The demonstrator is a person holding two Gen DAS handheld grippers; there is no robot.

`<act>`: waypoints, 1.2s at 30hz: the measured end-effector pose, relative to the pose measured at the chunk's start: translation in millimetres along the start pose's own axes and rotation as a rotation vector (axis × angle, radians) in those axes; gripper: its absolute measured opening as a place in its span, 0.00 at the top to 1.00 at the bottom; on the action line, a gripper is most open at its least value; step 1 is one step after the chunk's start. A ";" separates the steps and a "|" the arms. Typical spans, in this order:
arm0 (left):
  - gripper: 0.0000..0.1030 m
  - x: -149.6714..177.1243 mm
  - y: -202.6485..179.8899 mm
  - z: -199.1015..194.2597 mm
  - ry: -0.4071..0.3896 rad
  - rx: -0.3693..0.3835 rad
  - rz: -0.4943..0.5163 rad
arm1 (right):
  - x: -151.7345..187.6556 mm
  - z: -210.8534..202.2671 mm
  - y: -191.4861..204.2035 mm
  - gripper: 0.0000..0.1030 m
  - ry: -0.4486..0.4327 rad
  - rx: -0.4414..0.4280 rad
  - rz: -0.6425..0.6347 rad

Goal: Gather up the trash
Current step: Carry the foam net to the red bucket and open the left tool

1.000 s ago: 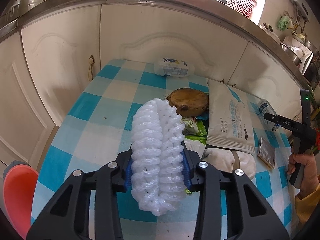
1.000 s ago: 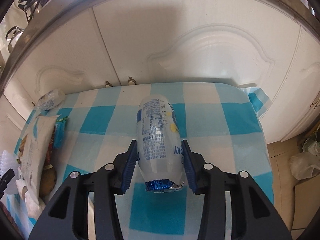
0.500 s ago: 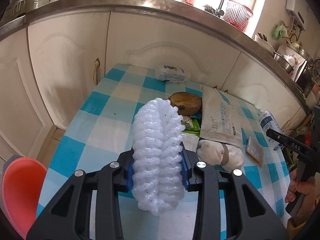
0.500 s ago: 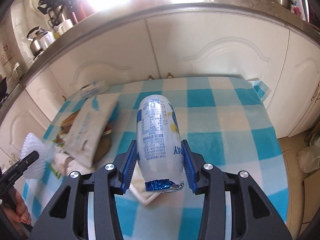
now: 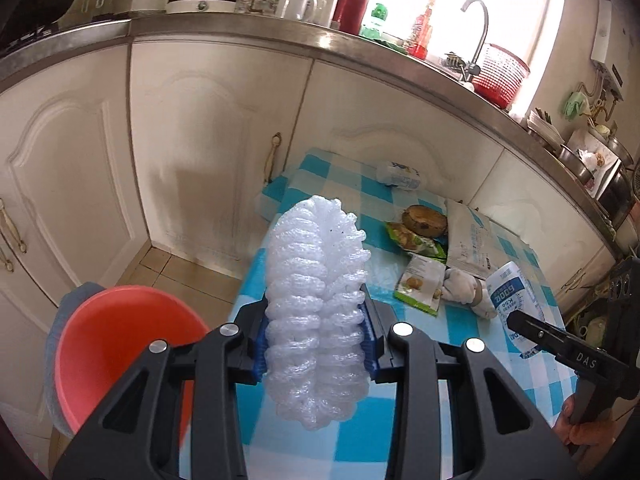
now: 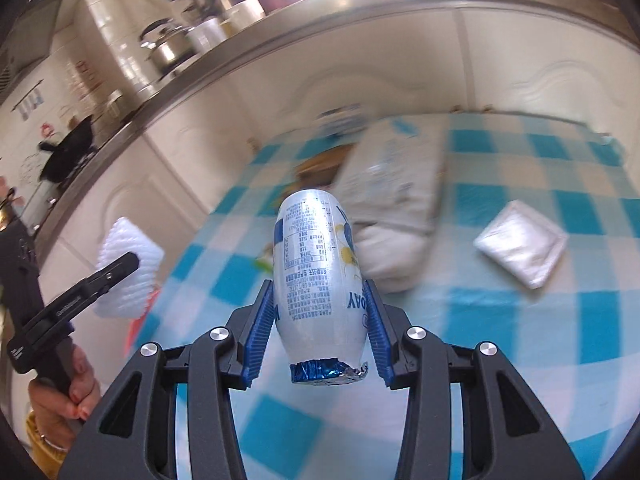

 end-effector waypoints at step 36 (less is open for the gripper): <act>0.18 98.4 197.1 7.3 0.234 -0.196 -0.358 | 52.3 112.6 233.6 0.17 0.236 -0.335 -0.288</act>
Point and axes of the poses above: each gripper's, at about its wrist camera, not at the fingertips, and z roughly the way its jaws point, y to its left, x to its underside, the point moved 6 cm from there along z, roughly the way its jaws point, and after that the axes turned 2 degrees about -y, right-handed, at the moved point
